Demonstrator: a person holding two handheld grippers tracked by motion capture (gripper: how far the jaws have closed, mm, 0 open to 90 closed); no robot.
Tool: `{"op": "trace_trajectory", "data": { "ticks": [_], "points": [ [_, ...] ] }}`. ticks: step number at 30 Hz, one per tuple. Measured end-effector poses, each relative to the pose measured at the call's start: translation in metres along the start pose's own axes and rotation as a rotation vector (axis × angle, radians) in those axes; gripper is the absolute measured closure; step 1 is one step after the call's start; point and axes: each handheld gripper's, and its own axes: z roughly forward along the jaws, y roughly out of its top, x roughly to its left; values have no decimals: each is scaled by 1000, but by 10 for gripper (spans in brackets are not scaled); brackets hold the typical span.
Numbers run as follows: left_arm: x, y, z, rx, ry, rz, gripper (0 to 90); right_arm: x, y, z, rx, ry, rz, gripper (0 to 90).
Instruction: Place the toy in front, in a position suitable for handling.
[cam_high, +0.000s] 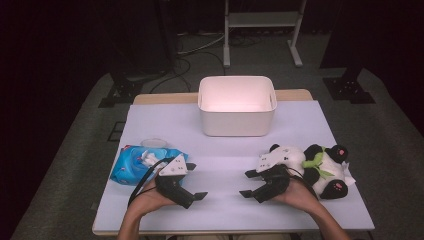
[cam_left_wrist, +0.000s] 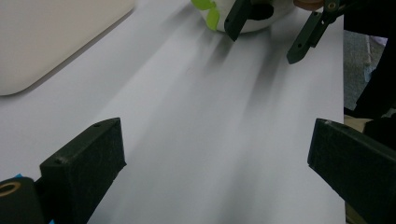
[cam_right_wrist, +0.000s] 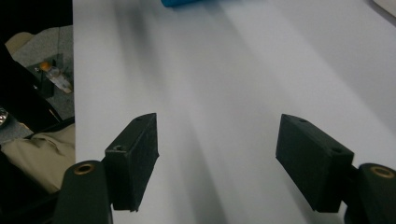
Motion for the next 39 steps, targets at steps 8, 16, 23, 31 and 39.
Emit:
{"op": "trace_trajectory", "data": {
  "ticks": [8, 16, 23, 31, 39],
  "points": [
    [2, -2, -1, 5, 3, -2, 32, -6, 10, -12, 8, 7, 2, 284],
    [0, 0, 0, 8, -5, 8, 32, -6, 20, -32, 11, 11, -10, 283],
    [0, 0, 0, 13, -12, 10, 33, -16, 28, -73, 34, -38, -32, 304],
    [-1, 1, 2, 18, -23, 13, 32, -24, 29, -112, 74, -93, -55, 329],
    [-1, 1, 3, 19, -27, 12, 33, -33, 16, -145, 112, -148, -46, 366]
  ]
}}
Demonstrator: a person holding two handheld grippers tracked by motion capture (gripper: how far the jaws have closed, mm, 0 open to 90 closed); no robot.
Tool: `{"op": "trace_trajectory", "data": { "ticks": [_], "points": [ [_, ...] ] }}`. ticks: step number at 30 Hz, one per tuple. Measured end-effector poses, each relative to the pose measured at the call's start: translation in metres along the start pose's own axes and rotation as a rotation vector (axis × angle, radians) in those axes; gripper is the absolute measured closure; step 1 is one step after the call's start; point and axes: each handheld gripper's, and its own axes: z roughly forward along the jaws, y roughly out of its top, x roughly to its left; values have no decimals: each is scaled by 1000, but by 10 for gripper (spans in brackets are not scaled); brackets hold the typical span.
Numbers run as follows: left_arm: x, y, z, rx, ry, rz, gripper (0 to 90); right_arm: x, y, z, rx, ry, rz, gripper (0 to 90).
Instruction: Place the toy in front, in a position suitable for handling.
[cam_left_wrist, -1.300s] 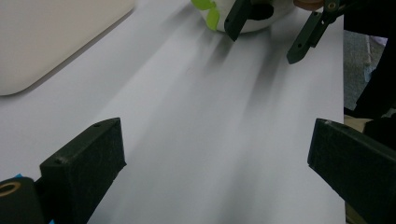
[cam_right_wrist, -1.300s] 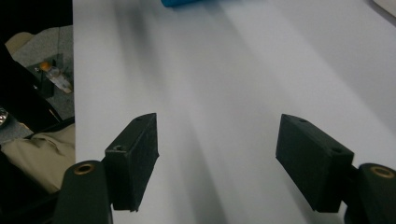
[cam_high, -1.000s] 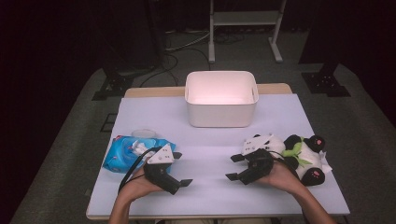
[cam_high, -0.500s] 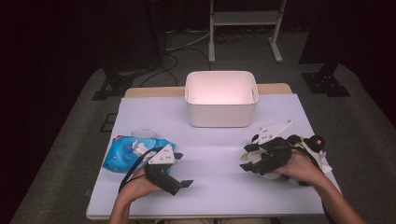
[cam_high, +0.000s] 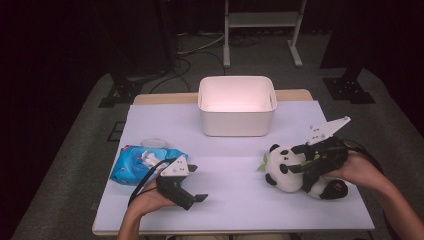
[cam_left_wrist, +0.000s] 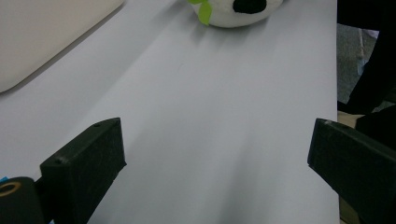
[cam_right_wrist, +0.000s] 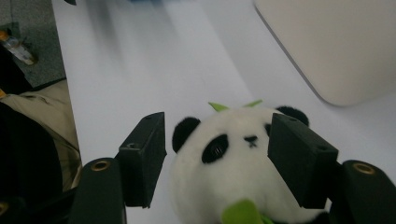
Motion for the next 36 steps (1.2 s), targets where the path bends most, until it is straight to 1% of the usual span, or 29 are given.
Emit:
{"op": "trace_trajectory", "data": {
  "ticks": [4, 7, 9, 12, 13, 16, 19, 22, 24, 25, 26, 27, 29, 32, 34, 36],
  "points": [
    [0, 0, 1, 3, -6, -4, 33, -5, -9, -10, 16, -16, 13, 372],
    [0, 0, 1, 1, -8, -4, 33, -7, -14, -12, 43, -24, 10, 395],
    [0, 0, 0, 1, -8, -3, 33, -8, -18, -13, 62, -26, -1, 414],
    [1, 0, 0, -1, -6, -8, 33, -10, -23, -12, 74, -30, -5, 465],
    [1, 0, 0, 0, -7, -9, 33, -10, -24, -12, 77, -32, -8, 466],
    [1, -1, 0, 3, -13, -11, 33, -12, -28, -6, 94, -27, -18, 498],
    [2, -2, -1, 2, -9, -18, 33, -14, -30, -2, 117, -21, -29, 554],
    [2, -1, -1, 1, -7, -19, 35, -18, -32, 0, 102, -8, -23, 621],
    [2, -1, -1, 3, -7, -22, 35, -21, -30, -1, 110, -2, 5, 695],
    [2, -1, -1, 4, -6, -21, 36, -22, -30, -2, 115, -1, 9, 719],
    [3, -1, 0, 6, -6, -24, 37, -23, -29, -2, 116, 6, 0, 734],
    [3, -1, 0, 6, -6, -24, 37, -23, -29, -2, 116, 6, 0, 734],
    [3, -1, 0, 13, -9, -28, 37, -28, -26, -4, 117, 23, -23, 746],
    [3, 0, -1, 11, -11, -29, 37, -33, -25, -8, 104, 48, -29, 752],
    [3, 1, -2, 21, -5, -30, 37, -37, -23, -11, 96, 64, -34, 756],
    [4, 2, -3, 21, -5, -25, 37, -40, -20, -13, 79, 90, -39, 758]
  ]
}}
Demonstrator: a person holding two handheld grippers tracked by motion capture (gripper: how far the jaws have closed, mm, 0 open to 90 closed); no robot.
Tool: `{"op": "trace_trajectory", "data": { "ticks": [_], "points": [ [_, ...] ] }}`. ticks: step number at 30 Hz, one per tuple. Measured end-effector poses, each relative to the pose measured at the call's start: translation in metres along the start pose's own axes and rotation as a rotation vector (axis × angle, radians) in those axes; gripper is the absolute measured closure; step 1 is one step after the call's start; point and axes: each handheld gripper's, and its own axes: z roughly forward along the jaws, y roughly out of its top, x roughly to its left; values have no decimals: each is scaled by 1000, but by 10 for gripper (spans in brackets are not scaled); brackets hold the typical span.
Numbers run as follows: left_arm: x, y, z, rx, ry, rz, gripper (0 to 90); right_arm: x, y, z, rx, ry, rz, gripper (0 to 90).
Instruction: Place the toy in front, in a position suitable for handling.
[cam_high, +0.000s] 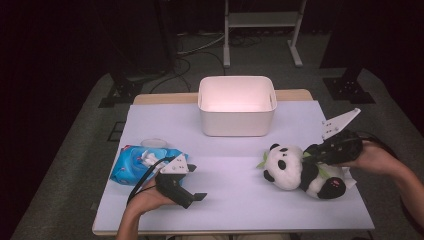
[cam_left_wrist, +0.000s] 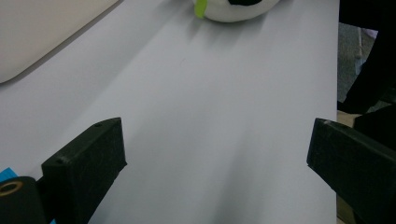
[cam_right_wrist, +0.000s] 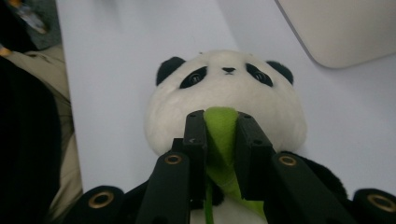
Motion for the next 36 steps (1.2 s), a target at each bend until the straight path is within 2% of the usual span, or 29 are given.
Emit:
{"op": "trace_trajectory", "data": {
  "ticks": [7, 14, 18, 19, 20, 25, 27, 28, 33, 36],
  "points": [
    [0, 3, -9, 8, 10, 1, 37, 0, 18, -1, -37, 49, -47, 762],
    [0, -2, -17, 13, 21, 2, 38, 5, 47, 11, -50, 75, -106, 762],
    [2, -4, -22, 23, 25, -1, 39, 8, 67, 23, -61, 95, -144, 762],
    [2, -4, -22, 23, 25, -1, 39, 8, 67, 23, -61, 95, -144, 762],
    [2, -5, -24, 27, 29, -3, 39, 9, 76, 29, -67, 108, -164, 762],
    [3, -7, -28, 34, 36, -7, 39, 14, 97, 46, -70, 133, -207, 761],
    [4, -7, -30, 38, 38, -1, 39, 15, 100, 49, -69, 144, -208, 761],
    [4, -7, -32, 38, 37, -5, 39, 17, 108, 56, -67, 157, -225, 761],
    [6, -7, -34, 45, 37, 0, 39, 22, 117, 67, -72, 179, -246, 760],
    [8, -8, -36, 51, 38, 6, 40, 26, 118, 84, -52, 198, -259, 758]
  ]
}}
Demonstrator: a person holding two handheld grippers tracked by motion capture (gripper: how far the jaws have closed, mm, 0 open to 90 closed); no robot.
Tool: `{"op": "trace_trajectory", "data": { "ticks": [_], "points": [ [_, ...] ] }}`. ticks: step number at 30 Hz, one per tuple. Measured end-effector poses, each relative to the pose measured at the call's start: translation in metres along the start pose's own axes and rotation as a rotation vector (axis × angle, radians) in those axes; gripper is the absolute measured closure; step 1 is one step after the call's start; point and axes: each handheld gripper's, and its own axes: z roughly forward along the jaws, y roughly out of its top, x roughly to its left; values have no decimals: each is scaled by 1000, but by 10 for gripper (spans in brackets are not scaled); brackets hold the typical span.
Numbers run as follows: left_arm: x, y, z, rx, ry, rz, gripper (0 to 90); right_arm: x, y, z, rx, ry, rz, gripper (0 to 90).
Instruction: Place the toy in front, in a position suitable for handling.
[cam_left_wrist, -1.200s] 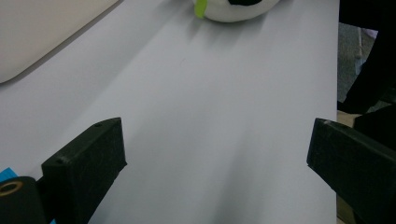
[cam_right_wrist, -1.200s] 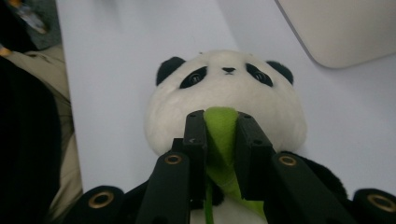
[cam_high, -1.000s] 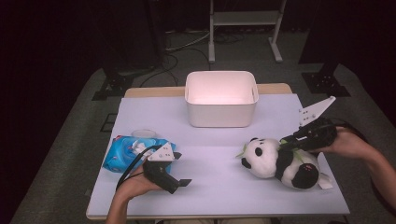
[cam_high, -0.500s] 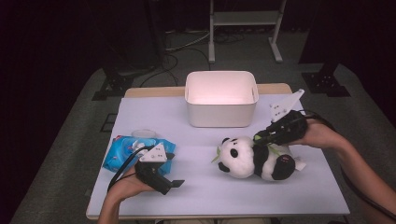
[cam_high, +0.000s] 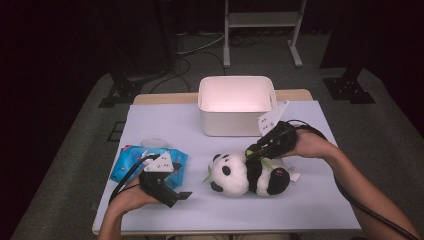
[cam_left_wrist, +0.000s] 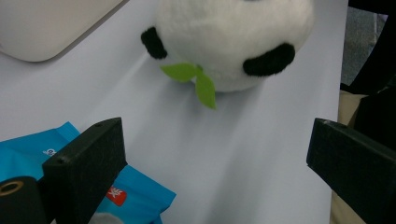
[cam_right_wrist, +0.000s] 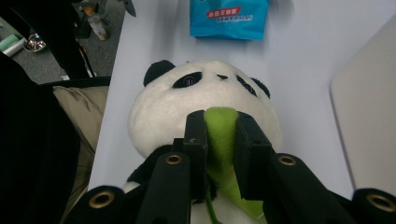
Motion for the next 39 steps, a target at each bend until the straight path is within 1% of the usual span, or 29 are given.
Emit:
{"op": "trace_trajectory", "data": {
  "ticks": [2, 3, 4, 6, 7, 8, 9, 10, 12, 13, 14, 15, 16, 17, 18, 20, 21, 22, 23, 24, 27, 28, 29, 32, 33, 35, 36, 38, 39],
  "points": [
    [1, 0, -1, 5, -15, 7, 43, 1, -4, 9, 11, 13, 5, 752],
    [1, 0, -1, 5, -15, 7, 43, 1, -6, 14, -2, 41, 13, 749],
    [2, -1, -3, 1, -32, 6, 43, 2, -7, 16, -9, 45, 18, 742],
    [5, -1, -6, -1, -47, 9, 44, 4, -8, 17, -19, 44, 19, 726],
    [5, -1, -6, -1, -47, 9, 44, 4, -8, 17, -19, 44, 19, 726],
    [8, 0, -9, -4, -58, 15, 49, 5, -9, 17, -28, 46, 28, 700],
    [11, 0, -11, -1, -64, 19, 53, 5, -10, 17, -30, 48, 31, 680],
    [12, 1, -13, 4, -69, 25, 53, 6, -11, 16, -33, 52, 42, 623],
    [16, 2, -16, 7, -79, 46, 53, 7, -14, 15, -42, 54, 54, 603],
    [16, 2, -16, 7, -79, 46, 53, 7, -15, 13, -48, 52, 59, 573],
    [19, 4, -19, 11, -96, 59, 55, 8, -16, 12, -46, 49, 69, 529],
    [19, 4, -19, 11, -96, 59, 65, 8, -16, 12, -46, 49, 69, 529],
    [21, 5, -22, 14, -101, 79, 65, 9, -17, 11, -49, 54, 73, 512],
    [22, 6, -23, 12, -105, 82, 65, 10, -19, 8, -70, 49, 81, 501],
    [25, 7, -27, 6, -126, 96, 65, 13, -23, 6, -73, 47, 91, 475],
    [27, 7, -28, 9, -130, 100, 65, 14, -26, 4, -74, 35, 98, 457],
    [29, 8, -30, 12, -135, 122, 65, 15, -29, 2, -82, 31, 105, 452],
    [30, 8, -31, 11, -140, 130, 65, 16, -30, 1, -87, 26, 108, 440],
    [31, 8, -32, 16, -137, 139, 65, 17, -32, -1, -92, 22, 116, 434],
    [33, 8, -33, 13, -132, 134, 65, 18, -34, -2, -97, 20, 120, 431],
    [36, 7, -34, 13, -133, 137, 68, 20, -37, -4, -98, 8, 119, 423],
    [39, 7, -36, 19, -126, 149, 76, 22, -40, -6, -105, 9, 126, 418],
    [40, 6, -37, 22, -125, 155, 104, 23, -41, -8, -105, 6, 123, 412],
    [44, 6, -39, 29, -125, 165, 103, 24, -42, -12, -118, 3, 123, 405],
    [45, 6, -39, 32, -115, 172, 105, 25, -43, -13, -116, -4, 124, 404],
    [45, 6, -39, 34, -114, 169, 104, 25, -43, -14, -119, -6, 121, 404],
    [48, 6, -40, 44, -108, 181, 105, 25, -44, -17, -120, -11, 123, 403],
    [49, 6, -40, 45, -104, 179, 111, 25, -44, -18, -122, -12, 125, 401],
    [51, 7, -41, 48, -105, 184, 112, 26, -45, -20, -122, -17, 121, 401]
  ]
}}
